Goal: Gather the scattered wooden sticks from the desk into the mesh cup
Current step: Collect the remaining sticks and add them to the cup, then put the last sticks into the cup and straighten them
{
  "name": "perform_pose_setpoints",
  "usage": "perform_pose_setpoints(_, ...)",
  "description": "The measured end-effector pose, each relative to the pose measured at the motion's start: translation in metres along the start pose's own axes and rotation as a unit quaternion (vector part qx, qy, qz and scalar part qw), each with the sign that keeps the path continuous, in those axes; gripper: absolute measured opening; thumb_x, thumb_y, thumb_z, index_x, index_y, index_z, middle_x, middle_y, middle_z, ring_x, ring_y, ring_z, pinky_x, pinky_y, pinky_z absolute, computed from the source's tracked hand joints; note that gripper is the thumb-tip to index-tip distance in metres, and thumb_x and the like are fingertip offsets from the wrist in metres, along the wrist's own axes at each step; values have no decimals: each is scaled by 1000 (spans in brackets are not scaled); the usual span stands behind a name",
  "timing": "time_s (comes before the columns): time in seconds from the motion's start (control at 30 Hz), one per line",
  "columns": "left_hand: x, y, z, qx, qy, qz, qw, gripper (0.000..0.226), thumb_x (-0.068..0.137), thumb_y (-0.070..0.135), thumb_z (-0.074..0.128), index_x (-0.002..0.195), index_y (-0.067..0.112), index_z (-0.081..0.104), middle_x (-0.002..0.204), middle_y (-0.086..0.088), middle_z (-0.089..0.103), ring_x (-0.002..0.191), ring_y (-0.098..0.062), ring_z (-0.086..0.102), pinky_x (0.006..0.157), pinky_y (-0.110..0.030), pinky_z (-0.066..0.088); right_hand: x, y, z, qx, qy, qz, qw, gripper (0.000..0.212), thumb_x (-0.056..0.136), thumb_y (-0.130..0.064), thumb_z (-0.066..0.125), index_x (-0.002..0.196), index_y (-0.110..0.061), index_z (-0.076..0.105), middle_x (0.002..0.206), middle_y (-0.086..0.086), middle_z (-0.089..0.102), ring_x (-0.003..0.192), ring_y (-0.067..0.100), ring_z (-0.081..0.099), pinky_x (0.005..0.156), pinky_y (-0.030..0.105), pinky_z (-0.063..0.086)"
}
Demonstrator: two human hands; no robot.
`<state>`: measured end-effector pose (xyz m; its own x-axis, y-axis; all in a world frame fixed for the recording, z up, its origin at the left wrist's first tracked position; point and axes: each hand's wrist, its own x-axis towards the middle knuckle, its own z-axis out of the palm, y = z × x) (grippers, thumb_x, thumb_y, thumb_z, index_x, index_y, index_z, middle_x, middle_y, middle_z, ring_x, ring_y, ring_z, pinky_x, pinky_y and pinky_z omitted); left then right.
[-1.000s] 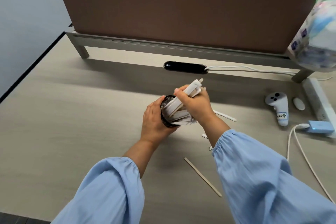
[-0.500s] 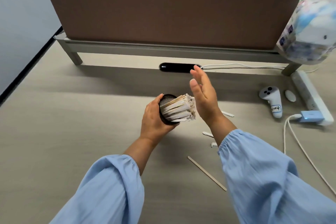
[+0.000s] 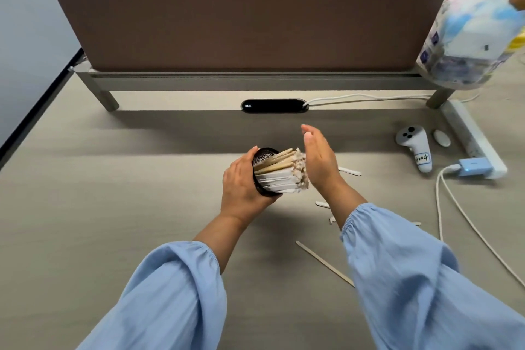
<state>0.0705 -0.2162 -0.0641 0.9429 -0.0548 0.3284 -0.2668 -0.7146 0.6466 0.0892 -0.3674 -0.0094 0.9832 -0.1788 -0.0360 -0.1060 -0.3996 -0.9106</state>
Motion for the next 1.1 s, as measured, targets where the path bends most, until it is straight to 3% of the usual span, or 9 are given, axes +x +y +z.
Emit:
perform_pose_setpoints(0.03, 0, -2, 1, -2, 3, -5, 1000, 94, 50, 54, 64, 128, 6, 43, 119, -13, 57, 106, -30, 50, 92, -34, 33, 1, 8, -5, -44, 25, 22, 998, 30, 98, -19, 37, 119, -7, 57, 121, 10, 60, 117, 23, 52, 93, 26, 37)
perform_pose_setpoints(0.1, 0, -3, 4, -3, 12, -19, 1000, 93, 51, 51, 67, 127, 4, 44, 119, -14, 57, 106, -33, 51, 92, -36, 35, -1, 25, -14, -181, -51, 97, 977, 19, 91, -18, 49, 95, -6, 63, 94, 11, 65, 94, 28, 61, 76, 28, 40)
perform_pose_setpoints(0.23, -4, 2, 17, -2, 8, -36, 999, 94, 48, 43, 75, 128, 4, 44, 121, -15, 57, 108, -36, 50, 92, -41, 37, -27, 53, -23, -400, -316, 199, 837, 25, 77, -21, 69, 93, -2, 72, 72, 8, 62, 68, 23, 60, 69, 28, 47)
perform_pose_setpoints(0.33, -10, 11, 25, -8, -11, -24, 1000, 93, 48, 40, 79, 127, 7, 44, 120, -14, 57, 107, -36, 51, 92, -42, 37, -43, 66, -24, -442, -347, 209, 800, 26, 69, -30, 77, 76, -7, 71, 56, 1, 57, 54, 17, 53, 68, 27, 47)
perform_pose_setpoints(0.4, -14, 15, 29, -12, -15, -18, 1000, 91, 48, 44, 75, 126, 9, 44, 117, -13, 58, 105, -36, 51, 90, -41, 37, -52, 71, -23, -458, -351, 211, 789, 33, 64, -38, 81, 60, -11, 62, 60, 2, 59, 63, 22, 57, 73, 29, 50)
perform_pose_setpoints(0.47, -17, 17, 32, -14, -24, -16, 999, 92, 49, 53, 66, 126, 7, 44, 117, -14, 58, 105, -36, 51, 90, -42, 38, -61, 78, -23, -479, -334, 197, 787, 33, 63, -36, 82, 68, -11, 62, 84, 9, 68, 80, 28, 62, 77, 30, 49)
perform_pose_setpoints(0.57, -21, 18, 36, -12, -30, -7, 999, 96, 50, 59, 58, 127, 3, 45, 117, -16, 58, 104, -37, 52, 89, -44, 39, -73, 90, -25, -488, -317, 187, 791, 37, 69, -25, 78, 99, -7, 67, 110, 15, 67, 101, 30, 64, 82, 32, 51)
perform_pose_setpoints(0.87, -24, 23, 45, -11, -32, 0, 999, 96, 51, 57, 61, 128, 3, 43, 119, -17, 57, 106, -38, 50, 91, -45, 38, -81, 104, -41, -474, -217, 131, 843, 21, 82, -12, 60, 102, -11, 62, 116, 14, 63, 109, 31, 60, 88, 32, 47)
perform_pose_setpoints(1.1, -24, 39, 58, 2, -25, -22, 999, 96, 50, 52, 70, 128, 4, 42, 120, -16, 56, 108, -37, 49, 92, -46, 36, -69, 124, -73, -447, -156, 84, 877, 24, 86, -7, 47, 108, -10, 55, 118, 14, 53, 110, 34, 55, 88, 37, 44)
